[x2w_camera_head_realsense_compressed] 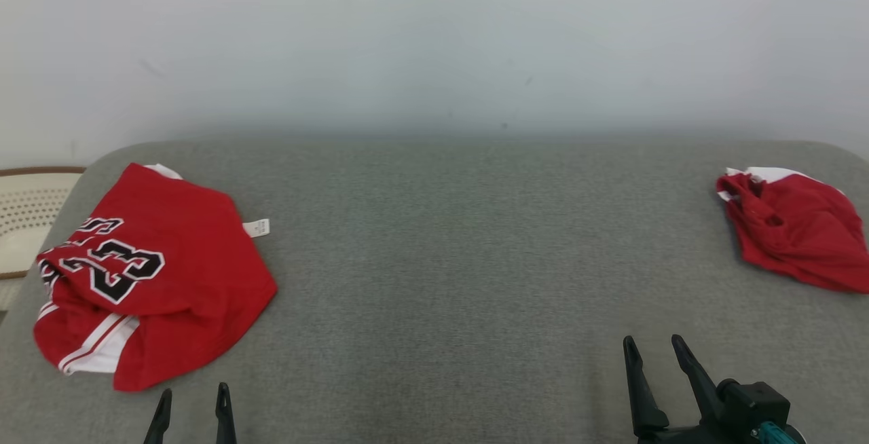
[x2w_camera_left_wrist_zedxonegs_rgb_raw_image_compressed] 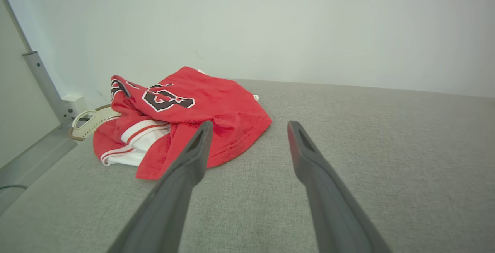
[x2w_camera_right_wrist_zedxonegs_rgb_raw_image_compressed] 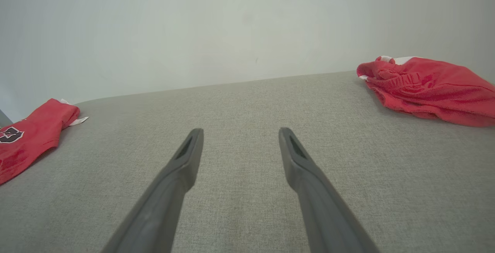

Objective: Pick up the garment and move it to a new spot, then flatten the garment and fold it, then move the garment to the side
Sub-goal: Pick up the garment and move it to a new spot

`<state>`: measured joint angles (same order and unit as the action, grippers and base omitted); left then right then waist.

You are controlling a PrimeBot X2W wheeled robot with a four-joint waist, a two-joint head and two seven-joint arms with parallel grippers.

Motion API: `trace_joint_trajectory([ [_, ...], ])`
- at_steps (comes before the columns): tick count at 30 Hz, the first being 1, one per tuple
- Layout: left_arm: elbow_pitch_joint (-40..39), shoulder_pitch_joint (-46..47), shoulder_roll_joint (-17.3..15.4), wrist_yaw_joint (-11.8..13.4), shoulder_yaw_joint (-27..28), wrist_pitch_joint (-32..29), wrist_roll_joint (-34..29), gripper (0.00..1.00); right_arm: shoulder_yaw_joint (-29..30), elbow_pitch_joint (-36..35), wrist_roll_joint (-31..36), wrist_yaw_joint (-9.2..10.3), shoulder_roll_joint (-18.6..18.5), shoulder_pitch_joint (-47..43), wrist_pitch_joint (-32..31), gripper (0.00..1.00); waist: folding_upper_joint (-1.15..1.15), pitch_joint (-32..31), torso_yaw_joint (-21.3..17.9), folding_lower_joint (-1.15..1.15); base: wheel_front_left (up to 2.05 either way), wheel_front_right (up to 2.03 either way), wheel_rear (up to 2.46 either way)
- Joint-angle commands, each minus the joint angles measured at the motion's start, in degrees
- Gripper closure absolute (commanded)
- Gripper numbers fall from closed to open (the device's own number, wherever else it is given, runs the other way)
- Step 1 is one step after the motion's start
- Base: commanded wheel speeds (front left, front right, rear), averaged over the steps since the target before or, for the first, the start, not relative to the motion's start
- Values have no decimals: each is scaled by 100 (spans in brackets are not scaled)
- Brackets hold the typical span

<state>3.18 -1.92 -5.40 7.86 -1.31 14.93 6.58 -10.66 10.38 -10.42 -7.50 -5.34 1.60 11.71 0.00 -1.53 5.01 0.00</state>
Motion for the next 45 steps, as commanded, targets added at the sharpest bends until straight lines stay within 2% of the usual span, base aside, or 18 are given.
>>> trace_joint_trajectory([
  [1, 14, -9, -37, 8, 11, 20, -16, 0, -13, 14, -21, 1, 7, -37, 33, 0, 0, 4, 245, 0, 0, 0, 0],
  [12, 14, -75, -111, 17, 27, 20, 9, 0, -130, 83, -67, 1, 4, -7, 77, 0, 0, -42, 1150, 0, 0, 0, 0],
  [25, -33, -164, -196, 63, 35, 7, 60, 0, -218, 158, -115, 1, 30, 46, 110, 0, 0, -90, 1870, 0, 0, 0, 0],
  [34, -82, -167, -266, 89, 37, -20, 89, 0, -261, 211, -122, 1, 76, 82, 150, 0, 0, -95, 2141, 0, 0, 0, 0],
  [45, -128, -16, -343, 84, -41, -48, 64, 0, -309, 266, -138, 2, 70, 99, 179, 0, 0, -69, 2155, 0, 0, 0, 0],
])
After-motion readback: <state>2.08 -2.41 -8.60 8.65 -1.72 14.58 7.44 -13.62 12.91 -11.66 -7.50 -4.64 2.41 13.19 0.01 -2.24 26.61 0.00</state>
